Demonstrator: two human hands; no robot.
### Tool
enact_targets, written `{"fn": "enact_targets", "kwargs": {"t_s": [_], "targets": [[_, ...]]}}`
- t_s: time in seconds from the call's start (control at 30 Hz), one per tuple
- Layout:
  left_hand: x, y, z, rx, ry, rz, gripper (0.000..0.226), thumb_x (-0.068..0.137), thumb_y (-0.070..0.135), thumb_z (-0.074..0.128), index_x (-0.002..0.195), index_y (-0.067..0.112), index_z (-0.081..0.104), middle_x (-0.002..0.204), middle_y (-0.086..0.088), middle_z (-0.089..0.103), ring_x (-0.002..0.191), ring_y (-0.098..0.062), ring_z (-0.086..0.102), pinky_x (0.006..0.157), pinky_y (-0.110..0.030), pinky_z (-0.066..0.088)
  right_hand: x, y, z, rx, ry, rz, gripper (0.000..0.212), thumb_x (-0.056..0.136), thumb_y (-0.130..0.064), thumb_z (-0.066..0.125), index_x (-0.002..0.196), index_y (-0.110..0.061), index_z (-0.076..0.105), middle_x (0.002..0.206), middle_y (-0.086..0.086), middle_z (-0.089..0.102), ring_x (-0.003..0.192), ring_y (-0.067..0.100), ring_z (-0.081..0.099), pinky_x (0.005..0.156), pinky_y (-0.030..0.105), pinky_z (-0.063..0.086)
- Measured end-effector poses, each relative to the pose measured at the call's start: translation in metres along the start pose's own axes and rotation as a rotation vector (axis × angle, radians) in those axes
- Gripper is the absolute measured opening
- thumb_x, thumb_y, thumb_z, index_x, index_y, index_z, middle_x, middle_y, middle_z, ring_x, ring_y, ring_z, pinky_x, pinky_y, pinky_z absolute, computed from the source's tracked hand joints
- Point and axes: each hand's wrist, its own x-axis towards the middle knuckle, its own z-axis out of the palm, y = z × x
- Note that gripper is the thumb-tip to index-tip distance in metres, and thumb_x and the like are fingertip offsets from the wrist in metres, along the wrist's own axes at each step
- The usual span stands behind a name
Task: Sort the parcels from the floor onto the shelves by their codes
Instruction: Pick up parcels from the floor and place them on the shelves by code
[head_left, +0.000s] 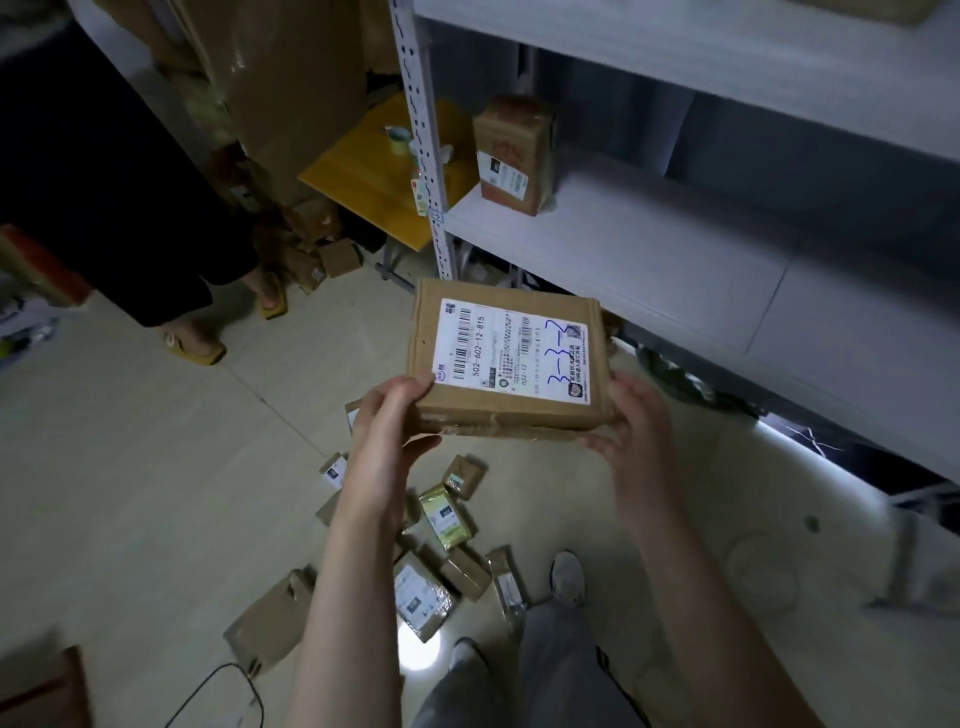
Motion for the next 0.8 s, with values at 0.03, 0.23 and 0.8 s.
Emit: {"fn": "enact_targets", "kwargs": {"t_s": [0.03,0.23,0.8], "targets": [[-0.005,0.003,0.003,-0.014,0.000,0.001,0.076,0.058,0.060,0.067,0.117,0.012,0.060,0.100,-0.008,0.065,0.091,-0.021,0.061,0.081,-0.036,0.050,0.001,-0.005,-0.006,0.021,-0.021,0.012,0.021,0.098,-0.018,0.054,0.118,-0.024,0.058,0.109,-0.010,0.064,0.098,0.011,0.067,0.072,0.032,0.057],[-0.031,0.035,0.018,-0.013,-0.053,0.095,0.056,0.055,0.056,0.068,0.099,0.021,0.064,0.101,-0.009,0.062,0.094,-0.023,0.055,0.085,-0.035,0.046,-0.012,-0.039,-0.027,0.094,-0.165,0.032,0.033,0.080,-0.043,0.055,0.103,-0.024,0.069,0.093,0.000,0.072,0.078,0.011,0.067,0.061,0.028,0.048],[-0.071,0.075,0.006,-0.069,-0.069,0.300,0.049,0.083,0.049,0.052,0.114,0.011,0.062,0.093,-0.004,0.068,0.089,-0.019,0.063,0.079,-0.033,0.049,-0.073,-0.052,-0.022,0.144,-0.423,0.019,0.044,0.071,-0.026,0.065,0.115,-0.025,0.061,0.109,0.006,0.073,0.096,0.025,0.070,0.074,0.042,0.055]]}}
